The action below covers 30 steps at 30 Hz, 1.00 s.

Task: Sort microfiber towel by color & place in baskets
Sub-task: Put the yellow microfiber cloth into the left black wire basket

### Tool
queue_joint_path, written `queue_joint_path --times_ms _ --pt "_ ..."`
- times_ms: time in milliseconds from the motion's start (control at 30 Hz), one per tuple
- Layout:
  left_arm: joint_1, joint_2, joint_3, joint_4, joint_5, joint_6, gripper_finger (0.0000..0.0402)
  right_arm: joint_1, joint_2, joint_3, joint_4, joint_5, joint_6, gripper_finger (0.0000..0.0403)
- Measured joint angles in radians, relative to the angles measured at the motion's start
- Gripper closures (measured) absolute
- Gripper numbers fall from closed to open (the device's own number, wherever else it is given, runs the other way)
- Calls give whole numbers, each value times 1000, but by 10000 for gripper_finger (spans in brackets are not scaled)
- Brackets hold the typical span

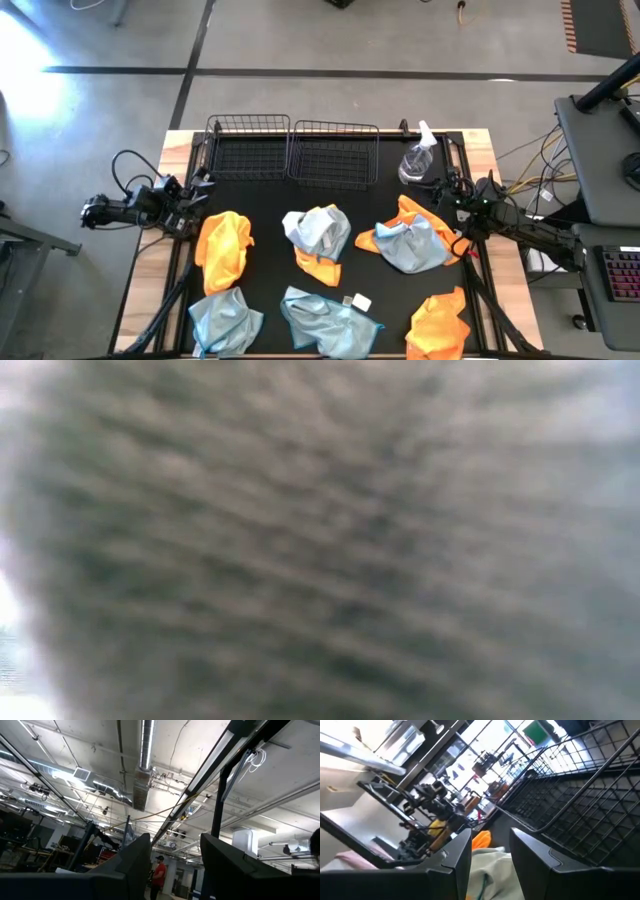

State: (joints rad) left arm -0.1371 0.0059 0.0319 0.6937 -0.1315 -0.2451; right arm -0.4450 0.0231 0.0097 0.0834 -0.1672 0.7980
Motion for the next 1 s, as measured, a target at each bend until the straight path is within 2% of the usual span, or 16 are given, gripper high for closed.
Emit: queue_joint_path --times_ms 100,267,400,733,1000 --pt "0 0 1 0 0 0 243 0 0 0 0 55 32 277" --pt "0 0 1 0 0 0 243 0 0 0 1 88 114 277" --pt "0 0 1 0 0 0 243 0 0 0 3 139 115 277" --pt "0 0 1 0 0 0 243 0 0 0 4 143 121 277" --pt "0 0 1 0 0 0 243 0 0 0 4 121 342 277"
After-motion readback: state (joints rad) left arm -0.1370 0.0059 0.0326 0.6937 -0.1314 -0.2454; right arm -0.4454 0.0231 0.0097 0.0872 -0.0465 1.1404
